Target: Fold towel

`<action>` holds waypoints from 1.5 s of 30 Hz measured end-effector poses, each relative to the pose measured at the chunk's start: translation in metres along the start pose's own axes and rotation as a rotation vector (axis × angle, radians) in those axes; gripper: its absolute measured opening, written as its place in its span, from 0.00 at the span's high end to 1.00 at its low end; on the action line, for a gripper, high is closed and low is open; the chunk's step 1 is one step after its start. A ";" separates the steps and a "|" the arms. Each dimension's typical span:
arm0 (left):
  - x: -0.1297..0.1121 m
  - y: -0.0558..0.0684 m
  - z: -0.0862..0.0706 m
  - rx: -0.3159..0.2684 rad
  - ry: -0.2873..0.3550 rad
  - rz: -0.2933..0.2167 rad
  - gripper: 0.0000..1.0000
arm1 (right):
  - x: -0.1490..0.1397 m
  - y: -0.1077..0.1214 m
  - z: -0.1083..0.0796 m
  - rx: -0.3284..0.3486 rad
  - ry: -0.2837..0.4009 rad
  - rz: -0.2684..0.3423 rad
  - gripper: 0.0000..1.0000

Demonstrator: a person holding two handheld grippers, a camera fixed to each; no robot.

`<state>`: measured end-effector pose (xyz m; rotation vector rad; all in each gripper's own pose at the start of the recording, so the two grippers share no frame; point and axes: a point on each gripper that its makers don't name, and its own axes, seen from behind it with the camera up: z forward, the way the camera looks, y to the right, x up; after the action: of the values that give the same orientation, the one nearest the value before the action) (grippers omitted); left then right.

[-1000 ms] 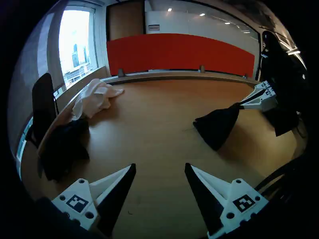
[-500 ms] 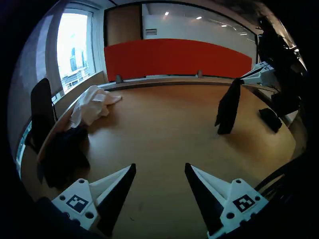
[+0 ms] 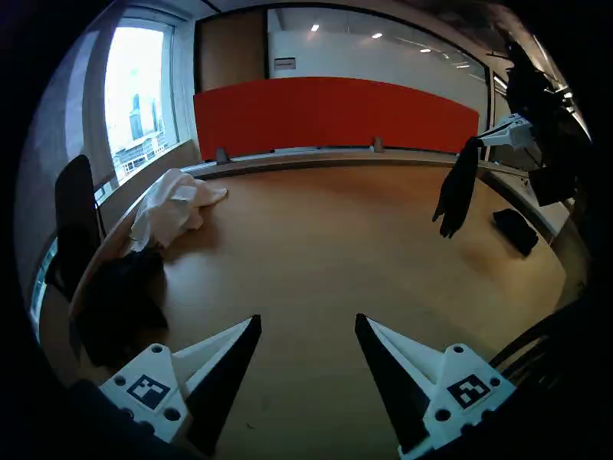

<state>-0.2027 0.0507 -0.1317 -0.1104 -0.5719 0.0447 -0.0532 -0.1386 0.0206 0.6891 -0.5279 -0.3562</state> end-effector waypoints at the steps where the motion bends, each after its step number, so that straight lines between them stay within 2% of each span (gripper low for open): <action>1: 0.000 0.001 0.001 -0.001 -0.001 0.001 0.09 | -0.001 0.007 -0.003 -0.006 0.001 0.008 0.97; 9: 0.004 0.006 0.003 -0.003 -0.004 0.010 0.09 | -0.017 0.053 -0.027 -0.046 -0.016 0.045 0.97; 25: 0.009 0.012 0.007 0.007 -0.014 0.017 0.09 | -0.068 0.141 -0.065 -0.138 -0.092 0.100 0.97; 34: 0.010 0.017 0.008 0.010 -0.023 0.026 0.09 | -0.098 0.185 -0.081 -0.188 -0.140 0.126 0.97; 45: 0.013 0.022 0.007 0.015 -0.029 0.036 0.09 | -0.128 0.228 -0.093 -0.240 -0.199 0.146 0.97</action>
<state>-0.1961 0.0742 -0.1219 -0.1060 -0.5988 0.0858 -0.0733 0.1336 0.0720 0.3826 -0.7073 -0.3458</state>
